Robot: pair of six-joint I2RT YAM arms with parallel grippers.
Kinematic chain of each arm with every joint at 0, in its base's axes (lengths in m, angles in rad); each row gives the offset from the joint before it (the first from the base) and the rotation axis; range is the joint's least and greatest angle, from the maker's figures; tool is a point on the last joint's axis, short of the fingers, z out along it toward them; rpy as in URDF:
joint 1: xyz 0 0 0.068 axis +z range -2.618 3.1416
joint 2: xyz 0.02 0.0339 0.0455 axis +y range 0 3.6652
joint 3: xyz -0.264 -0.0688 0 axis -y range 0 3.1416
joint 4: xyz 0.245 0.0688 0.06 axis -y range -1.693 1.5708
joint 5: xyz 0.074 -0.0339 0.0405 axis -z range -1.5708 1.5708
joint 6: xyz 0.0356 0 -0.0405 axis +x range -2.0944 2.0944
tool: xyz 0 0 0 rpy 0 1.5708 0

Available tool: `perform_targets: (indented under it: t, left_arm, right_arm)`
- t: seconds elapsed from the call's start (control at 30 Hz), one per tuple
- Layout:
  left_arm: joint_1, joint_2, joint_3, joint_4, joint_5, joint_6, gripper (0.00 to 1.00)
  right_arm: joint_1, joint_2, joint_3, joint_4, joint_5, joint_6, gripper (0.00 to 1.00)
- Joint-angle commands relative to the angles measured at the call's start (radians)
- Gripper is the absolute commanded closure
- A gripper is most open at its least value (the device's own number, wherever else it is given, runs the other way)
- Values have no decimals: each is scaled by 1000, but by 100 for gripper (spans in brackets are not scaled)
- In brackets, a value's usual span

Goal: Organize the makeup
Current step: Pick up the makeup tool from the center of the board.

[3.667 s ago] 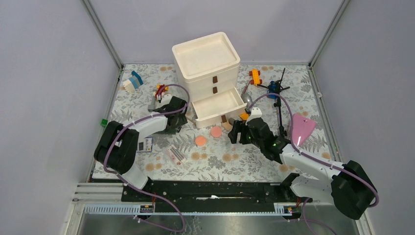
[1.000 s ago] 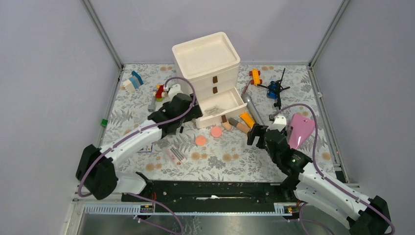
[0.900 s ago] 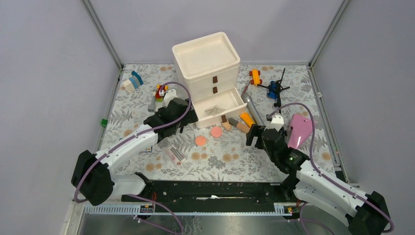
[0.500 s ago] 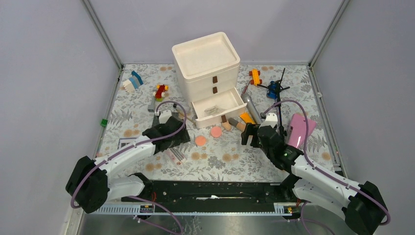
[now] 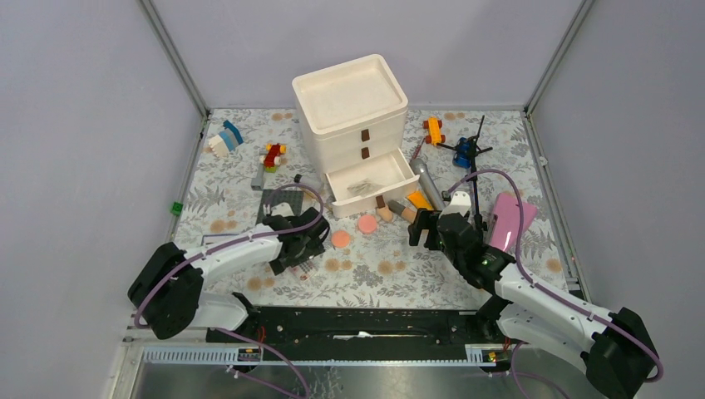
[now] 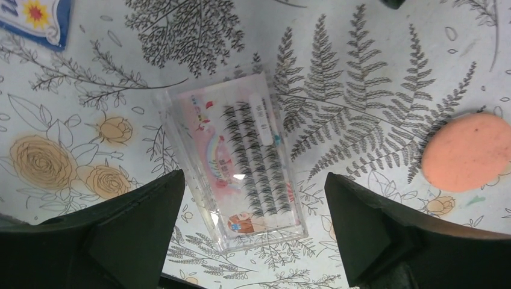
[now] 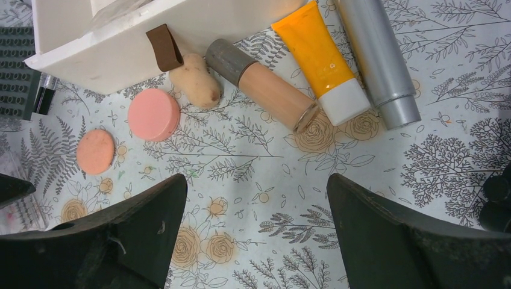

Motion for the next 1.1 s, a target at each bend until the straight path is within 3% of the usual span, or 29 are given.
perform_targets:
  t: [0.0,0.4,0.9,1.07]
  left_arm:
    - [-6,-56,-41,5,-10,-89,1]
    - [-4,17,-107,116,30,-95,2]
    - [-5,-99,-82,148,-23,27,71]
    - [-5,-125,74,104,-87,201,79]
  right_arm:
    - [7,-7,15,30,-9,5,7]
    - [6,-12,13,30,-10,5,7]
    - [6,-35,8,26,-4,10,6]
    - [6,-54,8,13,7,5,6]
